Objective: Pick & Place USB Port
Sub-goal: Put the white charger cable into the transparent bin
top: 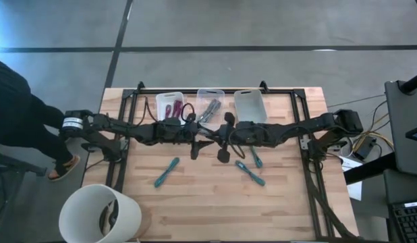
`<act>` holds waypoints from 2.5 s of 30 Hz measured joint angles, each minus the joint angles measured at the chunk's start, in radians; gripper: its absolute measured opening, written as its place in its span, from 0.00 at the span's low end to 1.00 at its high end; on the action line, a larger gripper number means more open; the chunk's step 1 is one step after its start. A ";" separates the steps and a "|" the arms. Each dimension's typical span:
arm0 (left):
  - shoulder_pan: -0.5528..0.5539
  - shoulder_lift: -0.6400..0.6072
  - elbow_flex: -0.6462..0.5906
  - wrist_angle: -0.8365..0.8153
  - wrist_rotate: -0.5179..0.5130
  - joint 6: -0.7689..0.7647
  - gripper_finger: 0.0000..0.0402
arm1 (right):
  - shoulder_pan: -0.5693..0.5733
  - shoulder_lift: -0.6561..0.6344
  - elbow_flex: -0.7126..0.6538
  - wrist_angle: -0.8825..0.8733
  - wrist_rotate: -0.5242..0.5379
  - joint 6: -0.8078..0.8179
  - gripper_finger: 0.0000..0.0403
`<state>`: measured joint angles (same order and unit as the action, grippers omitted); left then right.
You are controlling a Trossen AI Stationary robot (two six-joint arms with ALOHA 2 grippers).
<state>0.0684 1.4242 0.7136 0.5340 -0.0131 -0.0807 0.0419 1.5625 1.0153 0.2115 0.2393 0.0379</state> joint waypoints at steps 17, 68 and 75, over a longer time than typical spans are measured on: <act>-0.001 -0.001 0.000 0.127 -0.010 0.006 0.53 | -0.007 0.004 0.009 0.084 0.014 -0.023 0.06; 0.156 -0.002 0.117 -0.335 -0.216 -0.254 0.06 | -0.007 -0.021 0.238 -0.797 0.024 0.146 0.32; 0.291 -0.002 0.258 -0.583 -0.206 -0.254 0.06 | -0.006 -0.054 0.130 -0.785 0.025 0.244 0.31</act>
<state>0.3599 1.4223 0.9720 -0.0494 -0.2189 -0.3351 0.0360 1.5086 1.1454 -0.5732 0.2645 0.2816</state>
